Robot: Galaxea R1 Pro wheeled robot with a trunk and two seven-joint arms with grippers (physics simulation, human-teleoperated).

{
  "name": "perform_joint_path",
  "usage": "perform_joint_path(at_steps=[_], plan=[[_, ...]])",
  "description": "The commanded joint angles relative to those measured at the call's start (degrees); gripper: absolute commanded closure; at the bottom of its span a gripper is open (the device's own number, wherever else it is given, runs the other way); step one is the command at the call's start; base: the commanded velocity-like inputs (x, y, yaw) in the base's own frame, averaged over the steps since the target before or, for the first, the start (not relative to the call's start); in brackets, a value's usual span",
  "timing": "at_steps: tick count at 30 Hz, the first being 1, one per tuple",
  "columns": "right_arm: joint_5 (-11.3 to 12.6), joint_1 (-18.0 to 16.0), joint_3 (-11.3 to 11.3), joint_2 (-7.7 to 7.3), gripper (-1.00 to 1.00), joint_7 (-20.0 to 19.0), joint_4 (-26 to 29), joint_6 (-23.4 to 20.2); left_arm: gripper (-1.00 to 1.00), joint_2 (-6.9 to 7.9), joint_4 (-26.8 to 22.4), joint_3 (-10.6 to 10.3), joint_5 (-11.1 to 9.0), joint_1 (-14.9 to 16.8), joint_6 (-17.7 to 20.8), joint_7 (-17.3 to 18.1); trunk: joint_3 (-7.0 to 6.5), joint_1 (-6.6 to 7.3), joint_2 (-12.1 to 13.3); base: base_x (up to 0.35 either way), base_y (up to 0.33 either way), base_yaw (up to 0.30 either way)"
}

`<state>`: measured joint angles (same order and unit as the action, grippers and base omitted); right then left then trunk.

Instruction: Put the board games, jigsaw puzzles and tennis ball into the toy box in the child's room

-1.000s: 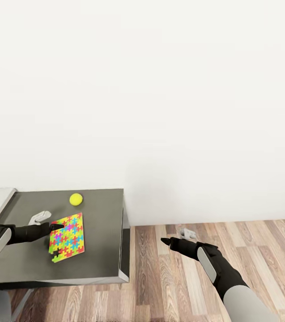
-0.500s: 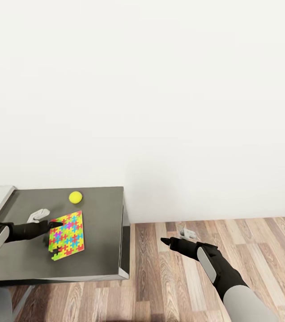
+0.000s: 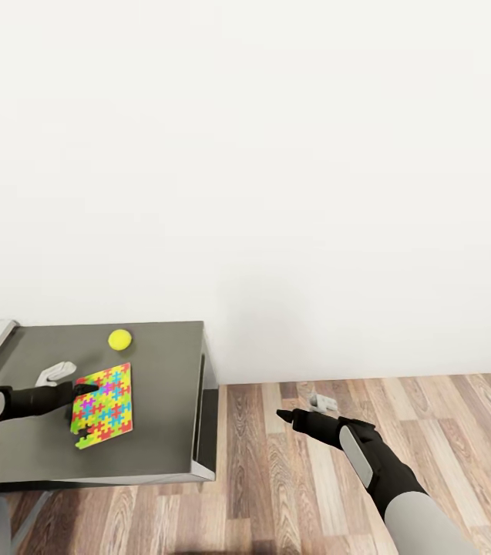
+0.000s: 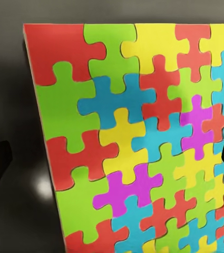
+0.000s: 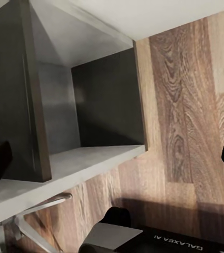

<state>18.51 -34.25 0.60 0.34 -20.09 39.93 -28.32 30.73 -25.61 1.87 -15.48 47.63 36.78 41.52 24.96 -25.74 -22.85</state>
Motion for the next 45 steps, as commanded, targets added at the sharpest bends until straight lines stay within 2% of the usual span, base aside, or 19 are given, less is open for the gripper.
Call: perform_joint_path(at_steps=[1,35,45], plan=[[0.3,0.0,0.0,0.00,-1.00,0.0,0.1,-0.3,-1.00,-2.52,0.4,-0.1,0.4,-0.1,0.6,0.0,0.10,-0.04,-0.1,0.000,-0.019,0.000],[0.2,0.0,0.0,0.01,-1.00,0.0,0.1,-0.3,-1.00,-2.52,0.4,-0.1,0.4,-0.1,0.6,0.0,-0.38,-0.04,-0.1,0.000,-0.002,-0.023],[0.2,0.0,0.0,0.01,-1.00,0.0,0.1,-0.3,-1.00,-2.52,0.4,-0.1,0.4,-0.1,0.6,0.0,-0.38,-0.04,-0.1,0.000,-0.114,0.000]])
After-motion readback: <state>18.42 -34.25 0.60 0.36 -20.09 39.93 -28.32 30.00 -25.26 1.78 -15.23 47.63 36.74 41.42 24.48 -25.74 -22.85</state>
